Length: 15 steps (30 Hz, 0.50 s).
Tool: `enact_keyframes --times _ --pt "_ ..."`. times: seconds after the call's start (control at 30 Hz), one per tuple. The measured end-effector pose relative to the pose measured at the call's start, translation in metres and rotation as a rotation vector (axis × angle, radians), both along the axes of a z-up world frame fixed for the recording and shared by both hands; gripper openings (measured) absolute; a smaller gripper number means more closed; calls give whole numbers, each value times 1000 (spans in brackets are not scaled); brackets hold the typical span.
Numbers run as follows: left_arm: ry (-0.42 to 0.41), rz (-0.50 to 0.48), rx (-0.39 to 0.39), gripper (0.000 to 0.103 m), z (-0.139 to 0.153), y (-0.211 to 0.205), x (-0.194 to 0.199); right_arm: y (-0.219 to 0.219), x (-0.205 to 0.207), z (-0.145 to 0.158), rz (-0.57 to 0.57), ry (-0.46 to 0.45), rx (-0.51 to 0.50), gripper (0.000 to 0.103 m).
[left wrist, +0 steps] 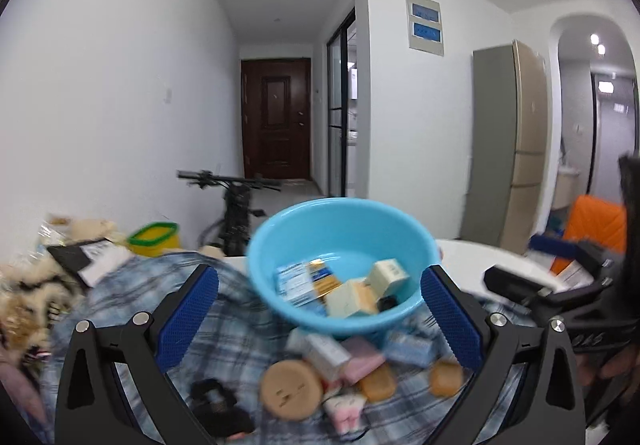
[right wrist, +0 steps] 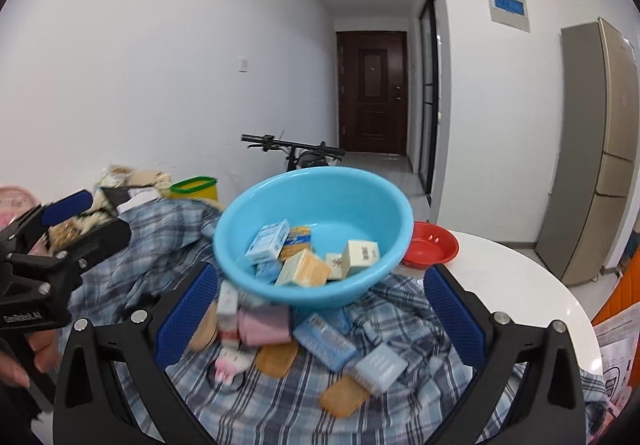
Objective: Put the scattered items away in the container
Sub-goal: 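Withdraw both grippers up and back from the basin over the pile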
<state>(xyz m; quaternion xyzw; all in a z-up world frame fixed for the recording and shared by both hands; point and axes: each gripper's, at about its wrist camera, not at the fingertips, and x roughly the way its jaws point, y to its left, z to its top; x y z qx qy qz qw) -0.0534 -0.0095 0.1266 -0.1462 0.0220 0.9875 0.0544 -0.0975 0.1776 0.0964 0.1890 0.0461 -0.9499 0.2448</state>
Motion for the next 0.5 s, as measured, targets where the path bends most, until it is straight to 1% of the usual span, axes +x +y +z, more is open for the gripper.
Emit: enact_keyframes --times 0.13,0.27,0.33,0.43,0.5 --pt "-8 -12 17 103 -11 -5 32 7 31 -13 -8 18 23 103" --pt "-14 -31 10 103 -18 -1 55 6 46 -23 4 -22 37 103" --pt "-7 -27 1 103 -21 2 59 5 50 -24 -2 -20 40 103" --pt "15 -9 -22 103 -25 8 60 2 50 -23 -26 6 51 103" --pt "9 -14 -22 103 -27 8 61 1 51 -21 -35 18 48 103"
